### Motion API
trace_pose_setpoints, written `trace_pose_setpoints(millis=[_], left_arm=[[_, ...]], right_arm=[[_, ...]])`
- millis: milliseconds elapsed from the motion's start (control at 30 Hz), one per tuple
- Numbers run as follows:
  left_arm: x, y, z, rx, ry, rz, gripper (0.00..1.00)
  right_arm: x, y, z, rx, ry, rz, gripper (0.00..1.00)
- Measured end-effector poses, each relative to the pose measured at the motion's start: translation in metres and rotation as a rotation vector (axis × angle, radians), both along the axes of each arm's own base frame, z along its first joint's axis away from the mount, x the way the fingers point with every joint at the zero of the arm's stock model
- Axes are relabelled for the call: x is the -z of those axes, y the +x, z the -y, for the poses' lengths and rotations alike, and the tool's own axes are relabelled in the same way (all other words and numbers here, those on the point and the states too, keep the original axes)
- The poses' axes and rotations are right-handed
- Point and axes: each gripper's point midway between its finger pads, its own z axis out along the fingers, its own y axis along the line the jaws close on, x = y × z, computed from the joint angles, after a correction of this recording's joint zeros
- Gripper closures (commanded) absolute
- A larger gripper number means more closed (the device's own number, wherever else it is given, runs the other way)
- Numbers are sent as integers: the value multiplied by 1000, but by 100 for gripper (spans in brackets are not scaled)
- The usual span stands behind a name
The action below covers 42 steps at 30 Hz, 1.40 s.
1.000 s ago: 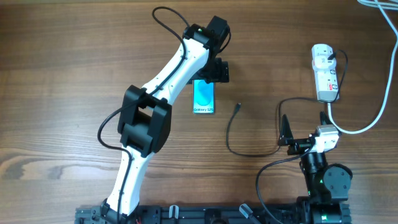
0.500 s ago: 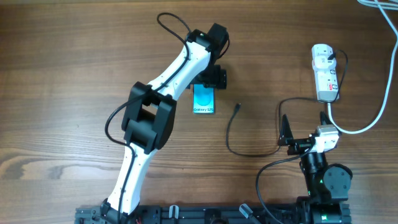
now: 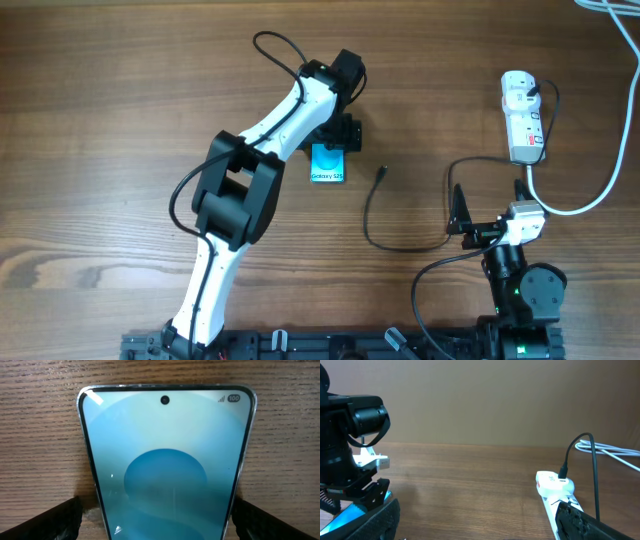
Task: Plug charger to phone and switch on socket
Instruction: 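Lift the phone with the left gripper and hold it upright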
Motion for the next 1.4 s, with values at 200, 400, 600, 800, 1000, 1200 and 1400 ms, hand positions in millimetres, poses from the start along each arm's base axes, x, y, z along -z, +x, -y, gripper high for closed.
trace_pose_setpoints(millis=[200,400,600,800,1000,1200,1400], left_arm=[[0,-1,0,0,-2,1,5],[0,-4,-1,5,-1,-13,17],[0,-7,-5,-2,3,-30,26],[-2,-20,-7,-7,2,-90,34],[-9,-30,-8,-15,-1,-141,36],[-75,-24,12,-42,-220,-101,31],[-214,-33,28,-41,-674,-34,34]], right_arm=[[0,0,0,0,0,0,0],[0,0,0,0,0,0,0],[0,0,0,0,0,0,0],[0,0,0,0,0,0,0],[0,0,0,0,0,0,0],[0,0,0,0,0,0,0],[0,0,0,0,0,0,0]])
